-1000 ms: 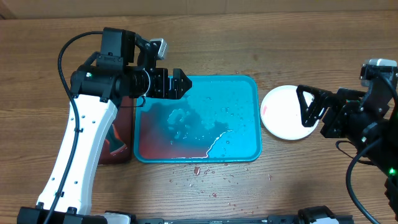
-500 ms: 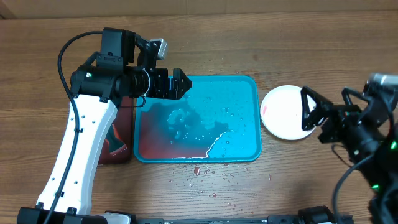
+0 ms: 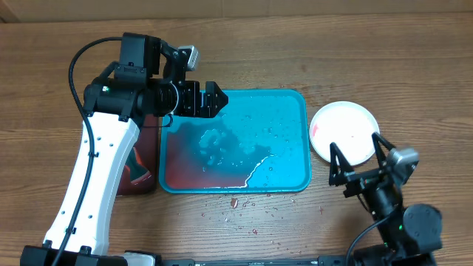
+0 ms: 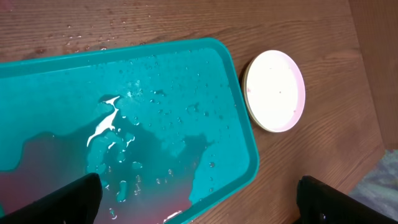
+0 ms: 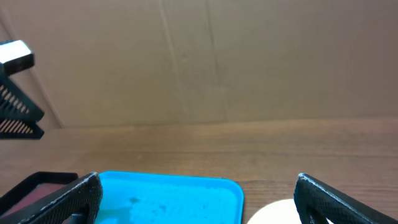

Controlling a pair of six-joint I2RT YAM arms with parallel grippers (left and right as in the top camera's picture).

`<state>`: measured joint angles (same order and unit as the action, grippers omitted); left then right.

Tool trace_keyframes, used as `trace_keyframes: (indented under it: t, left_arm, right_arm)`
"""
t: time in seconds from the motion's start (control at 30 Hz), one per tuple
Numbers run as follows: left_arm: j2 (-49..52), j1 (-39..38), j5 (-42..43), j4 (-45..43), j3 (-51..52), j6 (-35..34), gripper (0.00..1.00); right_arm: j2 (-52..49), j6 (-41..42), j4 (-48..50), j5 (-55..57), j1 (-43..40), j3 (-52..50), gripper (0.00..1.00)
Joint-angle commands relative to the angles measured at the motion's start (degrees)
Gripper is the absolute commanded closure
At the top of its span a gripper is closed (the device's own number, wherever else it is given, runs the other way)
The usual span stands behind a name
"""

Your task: Clean dirty plates on tray and stack at the side

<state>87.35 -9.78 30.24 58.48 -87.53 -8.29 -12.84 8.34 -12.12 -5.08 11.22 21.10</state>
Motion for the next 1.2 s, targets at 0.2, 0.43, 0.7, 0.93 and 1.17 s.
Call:
trace_keyframes:
  t: [0.2,0.43,0.7,0.93,1.17]
  left_arm:
    - [-0.5,0.0,0.6,-0.1,-0.6,1.5,0.00]
    - [-0.5,0.0,0.6,-0.1,-0.6,1.5,0.00]
    - [-0.5,0.0,0.6,-0.1,-0.6,1.5,0.00]
    - [-0.5,0.0,0.6,-0.1,-0.6,1.5,0.00]
    - [-0.5,0.0,0.6,-0.1,-0.6,1.5,0.00]
  right_arm:
    - [9.2,-0.9,13.8,-3.1,0.8,-17.0,0.00]
    - [12.7,-0.9,12.2,-4.0,1.5,-20.7,0.00]
    - [12.7,-0.9,8.2,-4.9,1.8,-20.6,0.00]
    - [12.7,-0.9,8.2,-4.9,1.8,-20.6,0.00]
    - [12.7,-0.9,8.2,-4.9,1.8,-20.6,0.00]
